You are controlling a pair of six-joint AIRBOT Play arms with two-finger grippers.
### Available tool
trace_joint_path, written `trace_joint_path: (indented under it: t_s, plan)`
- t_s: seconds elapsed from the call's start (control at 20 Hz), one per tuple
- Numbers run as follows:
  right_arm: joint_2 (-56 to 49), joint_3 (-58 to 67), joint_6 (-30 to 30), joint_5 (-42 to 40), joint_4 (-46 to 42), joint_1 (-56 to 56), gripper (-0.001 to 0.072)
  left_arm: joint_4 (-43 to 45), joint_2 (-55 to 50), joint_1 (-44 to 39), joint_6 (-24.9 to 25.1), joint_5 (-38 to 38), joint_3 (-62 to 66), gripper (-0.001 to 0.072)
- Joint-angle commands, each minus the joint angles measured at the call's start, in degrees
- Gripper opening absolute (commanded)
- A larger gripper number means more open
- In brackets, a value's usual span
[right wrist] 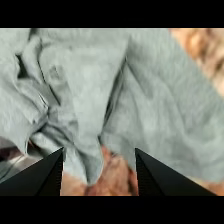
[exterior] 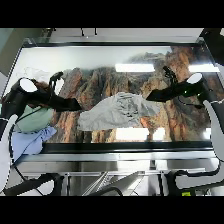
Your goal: Fold the shirts.
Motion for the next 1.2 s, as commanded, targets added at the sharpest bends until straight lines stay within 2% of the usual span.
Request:
trace_joint_path:
  t_s: [0.0, 0.1, 0.3, 0.5, 0.75, 0.8, 0.85, 0.9, 1.0, 1.15]
  plan:
    - [2.2, -11.1, -2.1, -1.9, 5.0, -0.1, 0.0495, -1.9, 2.7, -4.6, -0.5, 3.7, -13.0, 0.069]
    - [1.6, -15.5, -4.3, -5.8, 8.5, 3.1, 0.0494, -6.1, 3.3, -10.1, -0.4, 9.9, -20.4, 0.069]
    - [-1.4, -16.0, -6.3, -12.4, 10.6, 9.8, 0.0494, -6.1, 0.4, -18.2, -0.5, 19.7, -24.5, 0.069]
    - [-1.7, -15.9, -7.0, -18.6, 11.4, 11.2, 0.0494, -5.9, -3.1, -16.9, -0.5, 25.2, -18.8, 0.069]
    - [-1.7, -15.6, -10.1, -22.3, 15.5, 11.2, 0.049, -6.2, -8.2, -16.2, -0.7, 25.5, -9.1, 0.0683]
    - [-1.7, -15.6, -10.1, -22.9, 15.4, 11.2, 0.0461, -6.1, -9.5, -16.2, -0.7, 24.9, -7.8, 0.0626]
    - [-1.7, -15.6, -10.5, -23.1, 15.4, 11.2, 0.0327, -5.7, -10.8, -16.2, -0.8, 24.3, -7.1, 0.0595]
    - [-1.7, -15.6, -11.7, -23.1, 15.4, 11.2, 0.0232, -5.9, -11.8, -16.2, -0.9, 24.1, -6.8, 0.059]
    - [-1.7, -15.6, -11.9, -23.1, 15.3, 11.2, 0.0232, -5.9, -12.9, -16.4, -1.1, 23.5, -6.8, 0.059]
    - [-1.7, -15.6, -11.9, -23.0, 15.0, 11.0, 0.0232, -4.3, -10.5, -15.3, -1.0, 17.1, -5.7, 0.0591]
